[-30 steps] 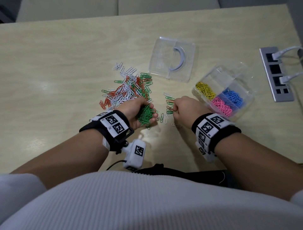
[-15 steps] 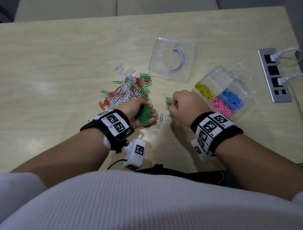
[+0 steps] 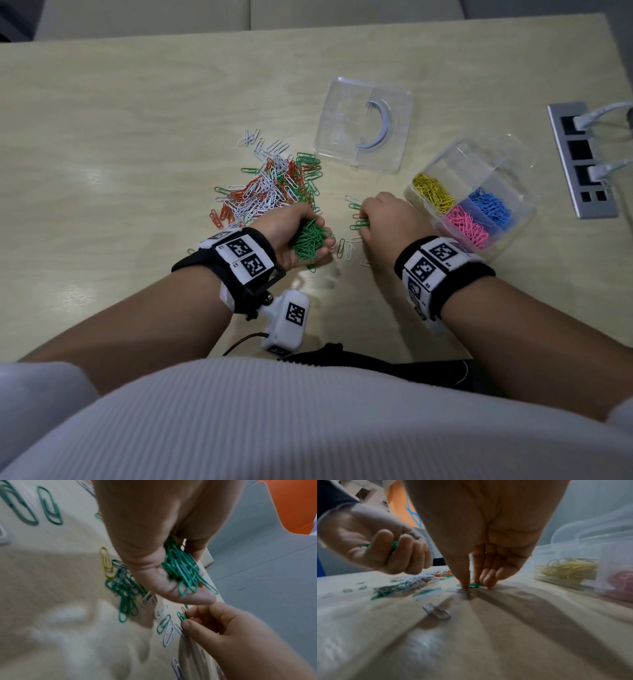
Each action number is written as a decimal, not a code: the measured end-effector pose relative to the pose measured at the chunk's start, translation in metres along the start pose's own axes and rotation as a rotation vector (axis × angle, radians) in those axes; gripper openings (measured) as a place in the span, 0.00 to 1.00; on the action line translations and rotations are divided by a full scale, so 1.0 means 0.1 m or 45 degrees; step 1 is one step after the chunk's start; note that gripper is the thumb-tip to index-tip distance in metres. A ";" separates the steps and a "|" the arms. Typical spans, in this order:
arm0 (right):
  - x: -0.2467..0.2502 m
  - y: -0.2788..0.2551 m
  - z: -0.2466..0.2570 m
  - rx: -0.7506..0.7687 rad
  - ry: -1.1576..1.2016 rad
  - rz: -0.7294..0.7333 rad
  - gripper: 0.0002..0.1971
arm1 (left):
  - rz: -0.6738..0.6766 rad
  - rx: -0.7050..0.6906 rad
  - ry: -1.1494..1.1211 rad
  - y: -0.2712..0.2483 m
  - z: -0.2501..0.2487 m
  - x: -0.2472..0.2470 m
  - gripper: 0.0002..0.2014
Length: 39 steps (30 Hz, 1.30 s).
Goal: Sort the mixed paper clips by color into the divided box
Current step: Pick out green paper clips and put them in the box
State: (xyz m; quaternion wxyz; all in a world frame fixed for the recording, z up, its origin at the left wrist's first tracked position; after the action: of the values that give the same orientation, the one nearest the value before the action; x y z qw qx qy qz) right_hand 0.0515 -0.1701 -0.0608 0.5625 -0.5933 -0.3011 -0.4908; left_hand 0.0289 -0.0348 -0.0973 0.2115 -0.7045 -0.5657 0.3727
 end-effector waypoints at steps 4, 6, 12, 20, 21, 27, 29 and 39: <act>-0.02 0.00 0.04 0.048 -0.088 -0.089 0.08 | 0.000 -0.029 0.019 0.02 -0.01 0.00 0.16; -0.02 -0.01 0.05 0.066 -0.159 -0.108 0.09 | 0.005 -0.029 0.014 0.01 -0.01 -0.01 0.17; 0.13 -0.03 -0.06 -0.014 0.027 -0.085 0.07 | 0.034 -0.030 -0.014 -0.01 -0.02 -0.03 0.15; 0.43 -0.38 0.57 0.440 0.507 -0.087 0.07 | 0.054 0.002 -0.012 -0.04 0.01 -0.10 0.07; 0.47 -0.36 0.52 0.394 0.560 -0.114 0.07 | 0.072 0.004 -0.039 -0.05 0.01 -0.12 0.08; 0.10 -0.03 0.01 -0.014 -0.051 -0.025 0.09 | 0.067 0.021 -0.075 -0.03 0.03 -0.05 0.13; 0.03 -0.02 -0.02 -0.011 -0.161 -0.020 0.08 | 0.055 0.030 -0.051 -0.03 0.04 -0.02 0.14; 0.09 0.03 0.01 -0.007 -0.140 -0.049 0.10 | -0.003 0.027 -0.030 -0.02 0.02 0.01 0.17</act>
State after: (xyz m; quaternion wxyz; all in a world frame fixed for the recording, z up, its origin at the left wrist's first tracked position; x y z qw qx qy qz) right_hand 0.0578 -0.1714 -0.0533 0.5339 -0.6150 -0.3416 -0.4690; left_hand 0.0260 -0.0335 -0.0974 0.2126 -0.6970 -0.5651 0.3867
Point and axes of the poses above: each hand's wrist, its own y-axis towards the middle knuckle, its own x-axis out of the back of the hand, z = x × y, the point moved 10 cm from there along y, towards the middle knuckle, and after that the axes turned 15 degrees about -x, right-handed, at the moved point
